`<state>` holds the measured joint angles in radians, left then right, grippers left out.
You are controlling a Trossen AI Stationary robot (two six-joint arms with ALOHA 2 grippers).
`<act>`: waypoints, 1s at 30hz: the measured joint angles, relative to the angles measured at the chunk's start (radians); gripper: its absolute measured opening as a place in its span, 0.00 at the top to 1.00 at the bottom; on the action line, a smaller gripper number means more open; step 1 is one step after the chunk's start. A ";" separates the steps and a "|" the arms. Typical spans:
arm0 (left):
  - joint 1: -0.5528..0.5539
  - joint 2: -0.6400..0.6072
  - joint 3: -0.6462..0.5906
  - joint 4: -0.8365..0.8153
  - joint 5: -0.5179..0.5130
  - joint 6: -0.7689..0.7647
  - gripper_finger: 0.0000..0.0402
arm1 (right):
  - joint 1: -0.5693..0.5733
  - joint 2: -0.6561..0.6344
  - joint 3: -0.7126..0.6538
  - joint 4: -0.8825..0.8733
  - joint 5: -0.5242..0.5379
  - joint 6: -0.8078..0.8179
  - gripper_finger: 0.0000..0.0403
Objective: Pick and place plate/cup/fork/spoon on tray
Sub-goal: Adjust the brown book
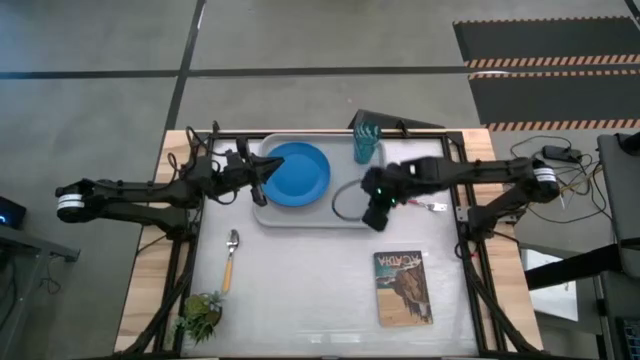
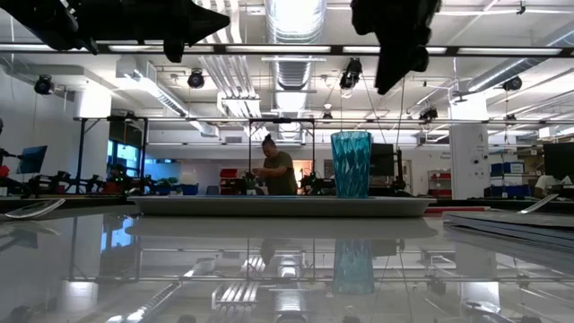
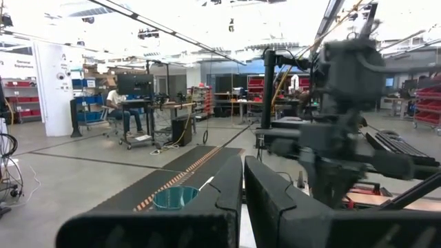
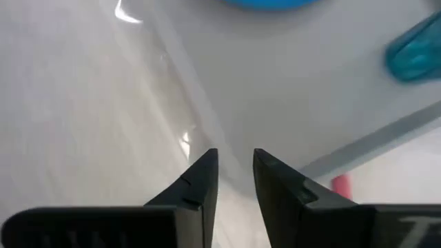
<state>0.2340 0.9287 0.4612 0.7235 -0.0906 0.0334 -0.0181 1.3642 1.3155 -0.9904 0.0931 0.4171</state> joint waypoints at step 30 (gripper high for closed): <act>0.000 -0.002 -0.051 0.003 0.000 -0.059 1.00 | 0.722 -0.014 -0.393 0.184 -0.105 1.111 0.93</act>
<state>0.2340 0.9268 0.4103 0.7269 -0.0906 -0.0255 0.7038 1.3499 0.9221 -0.8060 -0.0118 1.5285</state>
